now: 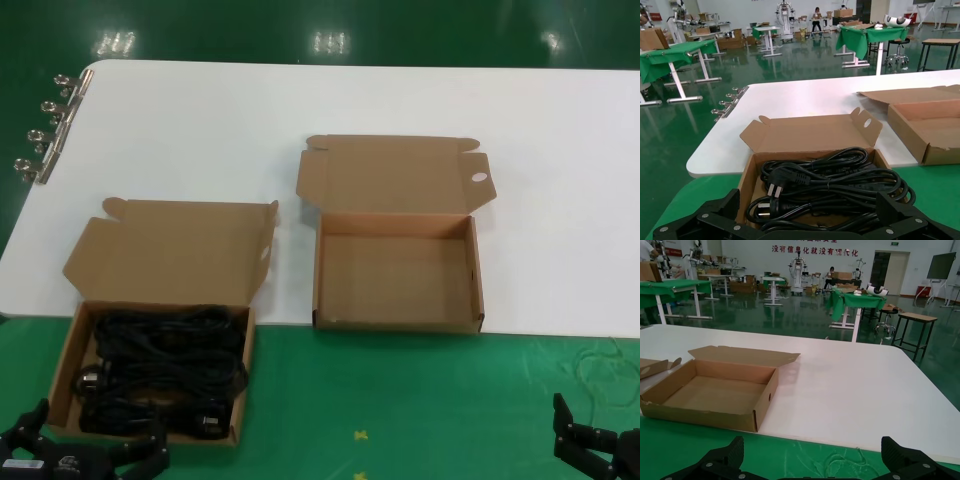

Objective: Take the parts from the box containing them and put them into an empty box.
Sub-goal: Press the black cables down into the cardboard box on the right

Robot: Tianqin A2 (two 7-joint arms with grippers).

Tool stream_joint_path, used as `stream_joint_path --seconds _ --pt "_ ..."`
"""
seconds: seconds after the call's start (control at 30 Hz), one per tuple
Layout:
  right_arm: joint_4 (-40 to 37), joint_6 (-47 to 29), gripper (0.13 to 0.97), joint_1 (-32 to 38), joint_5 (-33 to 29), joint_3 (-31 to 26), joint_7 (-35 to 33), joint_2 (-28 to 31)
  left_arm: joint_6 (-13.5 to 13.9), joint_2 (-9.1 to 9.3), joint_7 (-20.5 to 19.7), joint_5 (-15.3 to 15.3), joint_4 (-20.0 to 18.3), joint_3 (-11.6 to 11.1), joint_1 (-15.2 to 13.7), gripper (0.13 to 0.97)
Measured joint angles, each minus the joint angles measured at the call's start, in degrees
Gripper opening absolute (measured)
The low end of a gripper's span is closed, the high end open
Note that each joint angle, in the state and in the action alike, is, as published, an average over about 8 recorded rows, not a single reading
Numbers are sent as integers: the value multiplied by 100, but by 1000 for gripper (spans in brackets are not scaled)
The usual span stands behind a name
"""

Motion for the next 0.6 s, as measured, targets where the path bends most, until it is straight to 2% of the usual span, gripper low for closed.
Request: stream_joint_path --seconds 0.6 --pt "0 0 966 0 0 0 0 0 0 0 0 0 0 0 0 966"
